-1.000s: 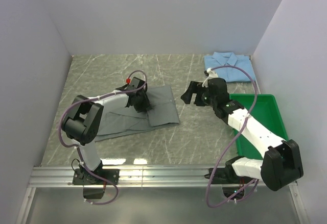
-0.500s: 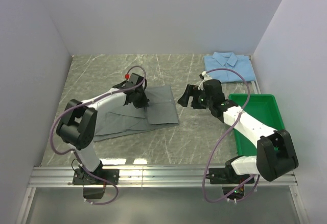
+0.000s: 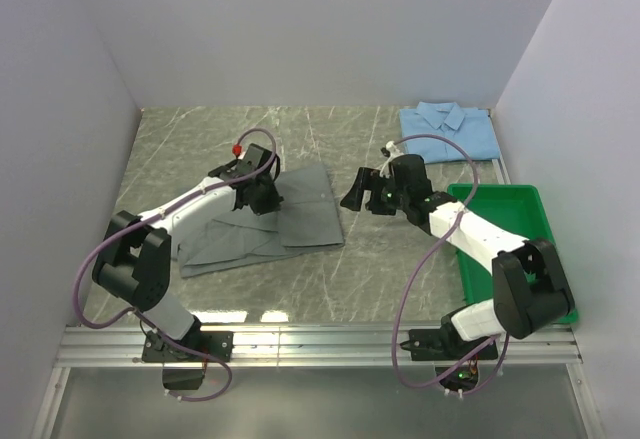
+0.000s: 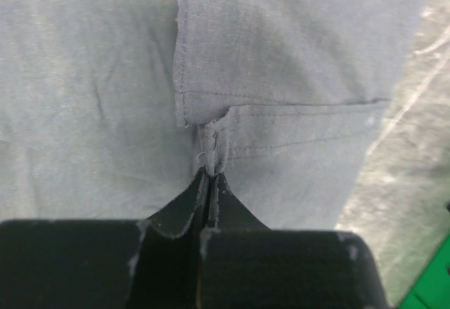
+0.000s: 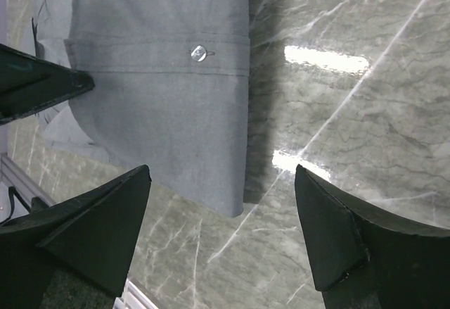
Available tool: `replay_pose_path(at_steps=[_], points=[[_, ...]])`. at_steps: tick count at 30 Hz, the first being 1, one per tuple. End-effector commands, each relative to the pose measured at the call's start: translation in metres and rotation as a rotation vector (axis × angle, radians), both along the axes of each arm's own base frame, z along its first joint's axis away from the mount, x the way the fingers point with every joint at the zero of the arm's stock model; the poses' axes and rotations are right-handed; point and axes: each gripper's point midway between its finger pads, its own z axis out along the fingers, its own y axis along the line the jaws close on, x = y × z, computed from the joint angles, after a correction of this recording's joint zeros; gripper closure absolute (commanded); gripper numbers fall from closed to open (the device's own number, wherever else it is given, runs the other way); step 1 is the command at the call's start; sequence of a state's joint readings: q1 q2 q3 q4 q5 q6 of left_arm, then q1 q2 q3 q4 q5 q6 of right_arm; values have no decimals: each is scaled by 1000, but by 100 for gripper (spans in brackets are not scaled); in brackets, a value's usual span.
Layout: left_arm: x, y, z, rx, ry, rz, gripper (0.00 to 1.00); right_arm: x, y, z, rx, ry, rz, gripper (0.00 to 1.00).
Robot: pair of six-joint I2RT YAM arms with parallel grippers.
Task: Fold and stack the long sleeve shirts
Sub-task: Fold the shirt
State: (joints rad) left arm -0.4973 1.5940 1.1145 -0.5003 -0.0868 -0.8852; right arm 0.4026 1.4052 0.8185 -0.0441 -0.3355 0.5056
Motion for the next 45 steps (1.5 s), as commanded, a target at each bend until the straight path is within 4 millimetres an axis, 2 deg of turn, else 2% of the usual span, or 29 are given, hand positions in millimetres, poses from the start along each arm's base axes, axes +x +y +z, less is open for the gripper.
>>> replay_pose_path(at_steps=[1,14,21,25,27,29,34,35,39,40,44,45], points=[[-4,16,4,60,-13,38,99,12,18,27,43,-77,37,11],[-1,52,-15,216,-8,92,99,6,37,18,40,-48,87,11],[-8,62,-48,248,36,112,99,5,66,37,148,-60,144,15],[-12,67,-63,273,69,117,99,-9,99,39,246,-21,247,21],[-13,70,-67,280,71,121,99,-12,112,31,272,11,274,26],[-15,73,-70,284,82,124,100,-22,125,16,301,85,322,35],[-14,78,-73,275,84,143,99,-40,140,-17,341,221,401,58],[-15,80,-75,273,89,147,99,-46,143,-30,340,274,425,63],[-18,85,-82,257,112,169,99,-57,143,-61,333,397,442,77],[-19,86,-85,253,121,174,100,-59,138,-71,310,444,424,87],[-27,95,-95,226,160,210,100,-66,121,-102,279,556,367,93],[-26,100,-95,219,162,227,99,-61,115,-103,295,554,345,96]])
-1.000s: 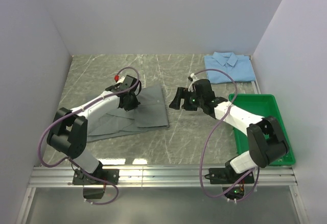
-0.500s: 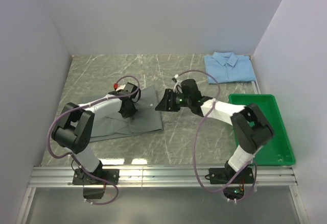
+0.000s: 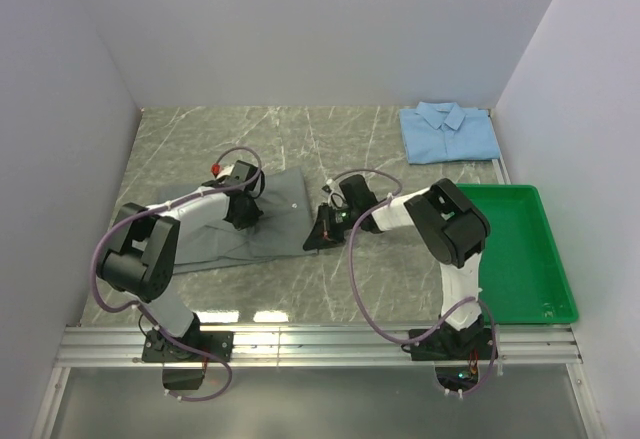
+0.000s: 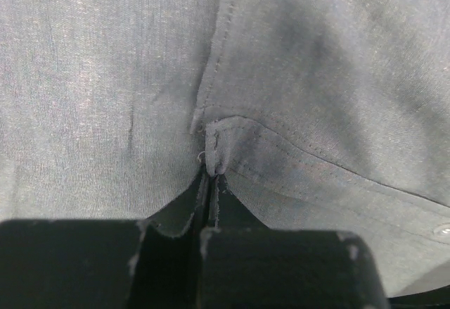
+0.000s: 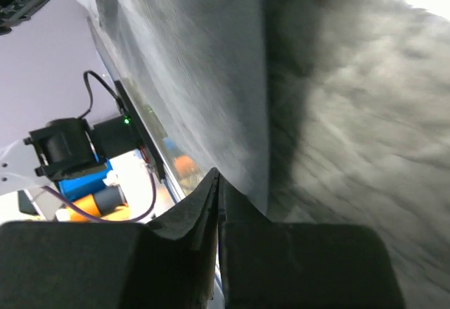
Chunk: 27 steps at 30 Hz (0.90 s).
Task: Fold and stack the long sleeve shirts
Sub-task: Fold the shirt
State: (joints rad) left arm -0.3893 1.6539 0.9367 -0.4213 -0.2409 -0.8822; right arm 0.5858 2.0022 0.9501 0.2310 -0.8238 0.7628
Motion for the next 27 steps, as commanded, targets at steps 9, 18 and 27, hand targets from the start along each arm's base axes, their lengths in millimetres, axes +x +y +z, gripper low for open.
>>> replay_pose_path(at_steps=[9,18,27], points=[[-15,20,-14,-40,59,68,100,7,-29,-25,-36,110,-92,98],[-13,19,-3,-49,20,44,99,37,-25,63,1,-197,-52,98],[-13,18,-3,-56,17,38,99,80,47,128,220,-380,-19,94]])
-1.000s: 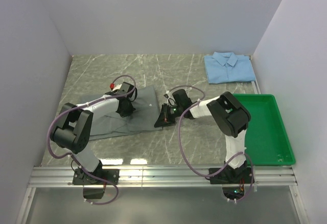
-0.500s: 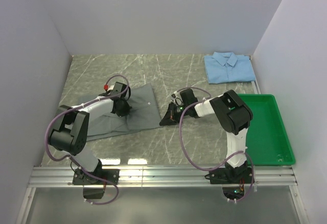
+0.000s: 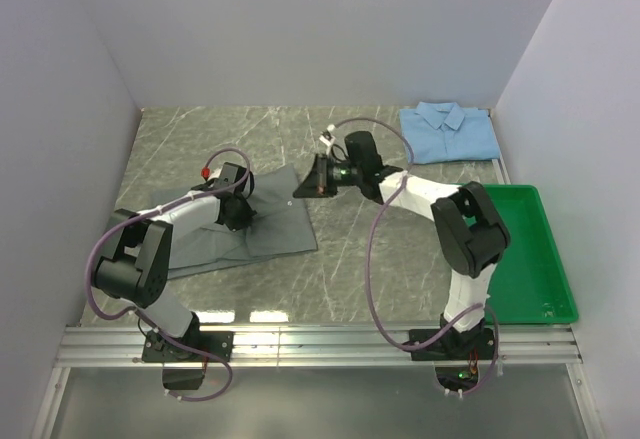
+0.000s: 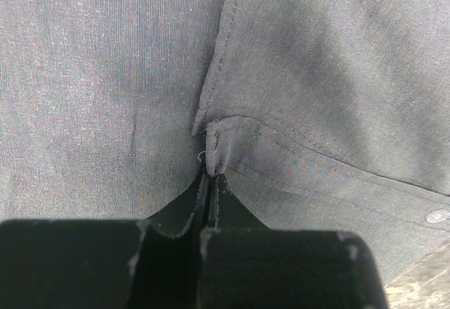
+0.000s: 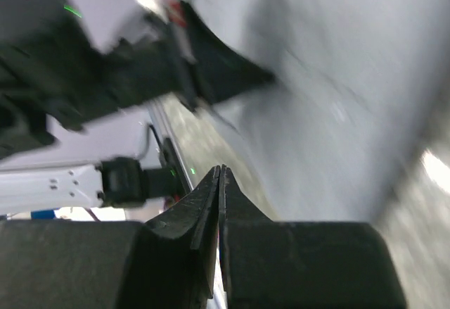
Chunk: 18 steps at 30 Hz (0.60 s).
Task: Fold and stack the long sleeve shirts
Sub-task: Fold the shirt
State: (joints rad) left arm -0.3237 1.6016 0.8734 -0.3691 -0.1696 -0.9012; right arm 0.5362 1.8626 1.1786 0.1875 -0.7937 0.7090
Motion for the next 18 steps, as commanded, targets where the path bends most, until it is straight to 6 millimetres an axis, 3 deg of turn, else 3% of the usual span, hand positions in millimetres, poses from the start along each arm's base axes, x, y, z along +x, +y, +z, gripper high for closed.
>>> replay_pose_path(at_steps=[1,3,4,6,12,18], points=[[-12,8,-6,27,35,-15,100,9,39,-8,65,-22,39,93],[-13,8,-6,28,38,-13,99,14,53,-18,84,-31,50,93],[-14,8,-7,27,40,-12,99,17,58,-41,72,9,42,93],[-16,7,-8,20,42,-15,99,21,62,-64,90,43,28,93],[-24,9,-11,20,59,-11,99,27,47,-119,45,106,-59,94],[-32,10,-16,17,87,-15,99,26,32,-121,33,109,-105,95]])
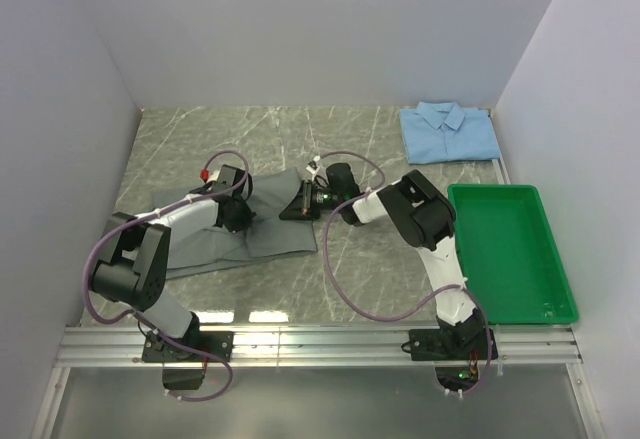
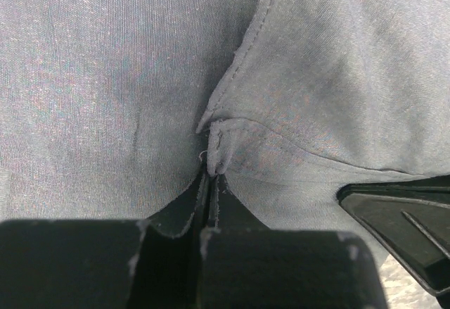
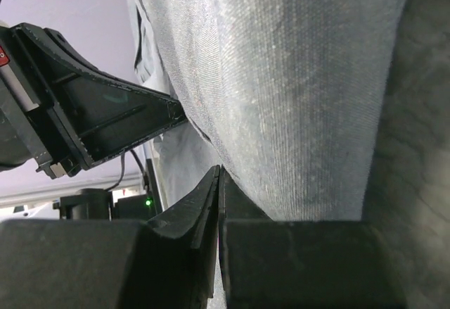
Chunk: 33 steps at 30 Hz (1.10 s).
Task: Fold and stack the long sleeve shirts
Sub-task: Fold the shirt
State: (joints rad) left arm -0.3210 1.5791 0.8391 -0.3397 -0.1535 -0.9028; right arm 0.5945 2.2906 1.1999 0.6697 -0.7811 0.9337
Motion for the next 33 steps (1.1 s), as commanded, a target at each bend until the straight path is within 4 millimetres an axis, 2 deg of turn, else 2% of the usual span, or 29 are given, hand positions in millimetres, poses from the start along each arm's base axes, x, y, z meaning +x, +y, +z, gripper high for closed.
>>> replay_pose_path(at_steps=[1,2,3,6,9,10,11,12,14,17,22,23,24,25,27,33], points=[[-28,10,-14,33,97,-15,100,12,-16,-2,-59,-40,-78,95],[-28,11,-13,33,93,-17,100,14,-17,4,-59,-53,-78,95],[-28,10,-12,32,92,-20,100,18,-14,20,-30,-76,-74,95],[-28,8,-13,25,94,-26,100,32,-4,53,29,-113,-80,95],[-29,8,-14,25,101,-30,99,48,6,69,64,-124,-82,95],[-29,8,-12,24,97,-28,99,52,9,69,66,-121,-90,95],[-28,8,-11,23,92,-31,99,56,10,59,53,-96,-102,95],[-29,8,-11,24,92,-32,99,62,13,62,60,-101,-109,95],[-30,8,-11,22,93,-35,100,71,15,49,47,-63,-146,95],[-32,8,-11,20,96,-33,99,85,9,30,19,-5,-230,95],[-34,10,-10,26,102,-29,100,95,0,11,-40,56,-338,94],[-34,10,-10,28,104,-32,99,97,-7,2,-73,82,-376,94],[-35,10,-11,31,106,-33,100,97,-10,0,-71,88,-389,94],[-36,11,-11,31,111,-34,99,100,-12,8,-42,100,-410,94],[-38,11,-10,31,115,-36,100,99,-21,0,-57,121,-453,94],[-45,15,-11,36,127,-27,99,110,-36,1,-83,134,-497,92]])
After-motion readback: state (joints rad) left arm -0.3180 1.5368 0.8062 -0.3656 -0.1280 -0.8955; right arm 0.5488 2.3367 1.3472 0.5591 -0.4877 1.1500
